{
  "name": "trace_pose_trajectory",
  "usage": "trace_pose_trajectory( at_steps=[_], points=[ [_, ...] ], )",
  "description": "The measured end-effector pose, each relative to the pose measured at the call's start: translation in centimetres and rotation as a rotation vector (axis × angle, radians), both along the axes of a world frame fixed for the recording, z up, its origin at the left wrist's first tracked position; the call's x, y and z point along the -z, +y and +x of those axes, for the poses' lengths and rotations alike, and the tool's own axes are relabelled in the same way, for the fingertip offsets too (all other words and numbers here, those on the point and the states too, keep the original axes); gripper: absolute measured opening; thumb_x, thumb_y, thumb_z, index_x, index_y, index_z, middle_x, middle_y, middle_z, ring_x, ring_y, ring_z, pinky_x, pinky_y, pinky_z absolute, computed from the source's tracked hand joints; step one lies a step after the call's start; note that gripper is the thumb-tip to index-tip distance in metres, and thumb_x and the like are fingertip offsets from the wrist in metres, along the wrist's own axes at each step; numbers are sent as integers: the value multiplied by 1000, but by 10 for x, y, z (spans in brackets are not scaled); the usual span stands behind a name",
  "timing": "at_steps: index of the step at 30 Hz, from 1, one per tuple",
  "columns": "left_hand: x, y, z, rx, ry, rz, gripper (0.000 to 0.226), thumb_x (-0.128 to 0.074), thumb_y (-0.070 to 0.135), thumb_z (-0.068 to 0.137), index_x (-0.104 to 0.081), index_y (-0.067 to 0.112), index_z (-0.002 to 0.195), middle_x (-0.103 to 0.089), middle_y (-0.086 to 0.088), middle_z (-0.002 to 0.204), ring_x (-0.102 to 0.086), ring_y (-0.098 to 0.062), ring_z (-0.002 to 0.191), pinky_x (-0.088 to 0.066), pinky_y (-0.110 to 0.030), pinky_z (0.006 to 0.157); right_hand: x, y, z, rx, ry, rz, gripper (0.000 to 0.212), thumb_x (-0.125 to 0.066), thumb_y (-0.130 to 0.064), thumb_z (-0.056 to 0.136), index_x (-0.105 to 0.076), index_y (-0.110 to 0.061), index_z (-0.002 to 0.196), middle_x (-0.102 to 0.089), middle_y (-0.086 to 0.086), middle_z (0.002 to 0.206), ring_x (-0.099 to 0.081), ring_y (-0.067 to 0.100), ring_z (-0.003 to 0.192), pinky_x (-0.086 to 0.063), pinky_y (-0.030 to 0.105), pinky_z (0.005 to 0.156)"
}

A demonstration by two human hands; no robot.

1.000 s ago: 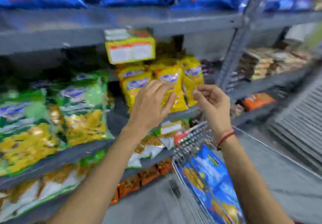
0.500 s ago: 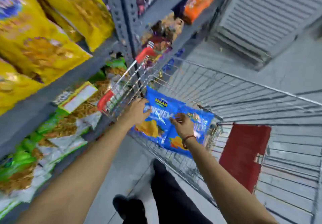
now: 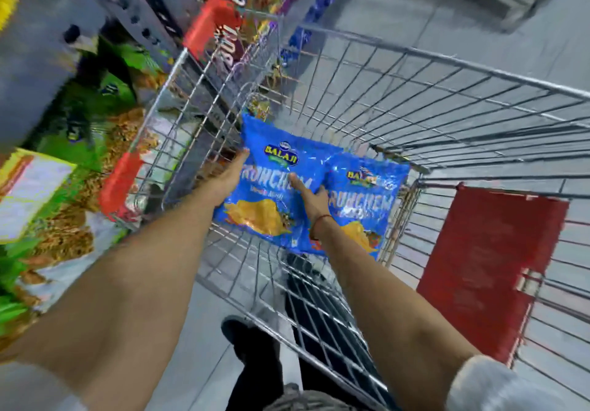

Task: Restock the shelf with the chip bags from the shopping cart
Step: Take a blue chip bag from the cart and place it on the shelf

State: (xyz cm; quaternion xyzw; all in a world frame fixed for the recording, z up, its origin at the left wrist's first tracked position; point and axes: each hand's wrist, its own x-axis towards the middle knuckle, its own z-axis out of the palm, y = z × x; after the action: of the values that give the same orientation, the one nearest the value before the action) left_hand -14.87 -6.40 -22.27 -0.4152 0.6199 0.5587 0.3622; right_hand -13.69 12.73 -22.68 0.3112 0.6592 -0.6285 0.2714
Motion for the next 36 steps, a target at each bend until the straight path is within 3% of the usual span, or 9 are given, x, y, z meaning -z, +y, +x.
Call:
trace_pose_trajectory(
  at_steps=[4, 7, 11, 15, 17, 21, 25, 27, 36],
  points=[
    [-24, 2, -4, 90, 44, 12, 76, -44, 82, 63, -59, 31, 118, -60, -5, 129, -63, -24, 107, -47, -41, 94, -14, -3, -2, 84, -19, -77, 48, -76, -26, 77, -59, -11, 118, -65, 6, 116, -63, 22, 103, -51, 29, 80],
    [-45, 3, -4, 126, 118, -3, 68, -48, 79, 63, -61, 33, 111, -64, -1, 124, -63, -19, 102, -47, -38, 87, -34, -2, -7, 106, 48, -98, 43, -78, -23, 75, -61, -10, 114, -69, 10, 113, -67, 24, 98, -57, 35, 81],
    [-79, 9, 1, 167, 259, -34, 68, -61, 79, 53, -66, 30, 100, -66, -2, 118, -62, -21, 105, -43, -43, 99, -73, 15, -15, 120, 130, -133, 24, -76, -20, 77, -60, -20, 94, -68, 6, 99, -68, 8, 73, -55, 16, 56],
    [-119, 19, 3, 121, 476, -65, 29, -79, 53, 53, -60, 32, 60, -67, 18, 67, -63, -3, 78, -50, -19, 71, -124, 32, -24, 77, 263, -146, 18, -75, -15, 78, -62, -20, 91, -69, -3, 89, -69, -3, 63, -57, 18, 60],
    [-150, 25, 6, 124, 576, -57, 26, -80, 37, 65, -56, 33, 58, -63, 21, 53, -60, 8, 59, -45, -8, 53, -158, 37, -21, 64, 340, -129, 25, -74, -16, 79, -66, -7, 101, -71, 4, 94, -70, 3, 69, -59, 24, 68],
    [-212, 27, 13, 95, 752, -12, 24, -77, 38, 68, -57, 32, 80, -60, 13, 82, -61, 12, 62, -48, -7, 54, -220, 42, -18, 110, 454, -168, 33, -74, -13, 79, -65, 1, 108, -74, 3, 89, -70, 10, 74, -58, 22, 63],
    [-289, 26, 23, 84, 937, -10, 82, -78, 54, 45, -53, 17, 114, -62, 5, 105, -62, -7, 96, -51, -12, 68, -296, 43, -18, 89, 614, -250, 13, -74, -12, 79, -68, -10, 91, -75, -10, 71, -70, 5, 64, -56, 19, 55],
    [-327, 23, 30, 79, 997, 55, 91, -82, 58, 37, -52, 19, 113, -66, 10, 101, -65, -9, 95, -53, -15, 68, -334, 39, -17, 49, 705, -296, 13, -73, -11, 79, -68, -8, 92, -75, -11, 67, -70, 5, 62, -55, 19, 54],
    [-498, -11, 75, 23, 1383, 16, 21, -66, 18, 80, -59, 29, 96, -67, 5, 103, -69, 2, 77, -53, -12, 60, -515, -9, -5, -117, 1055, -442, 11, -77, -16, 75, -70, -14, 83, -73, 6, 86, -68, 24, 86, -56, 41, 85]
  ],
)
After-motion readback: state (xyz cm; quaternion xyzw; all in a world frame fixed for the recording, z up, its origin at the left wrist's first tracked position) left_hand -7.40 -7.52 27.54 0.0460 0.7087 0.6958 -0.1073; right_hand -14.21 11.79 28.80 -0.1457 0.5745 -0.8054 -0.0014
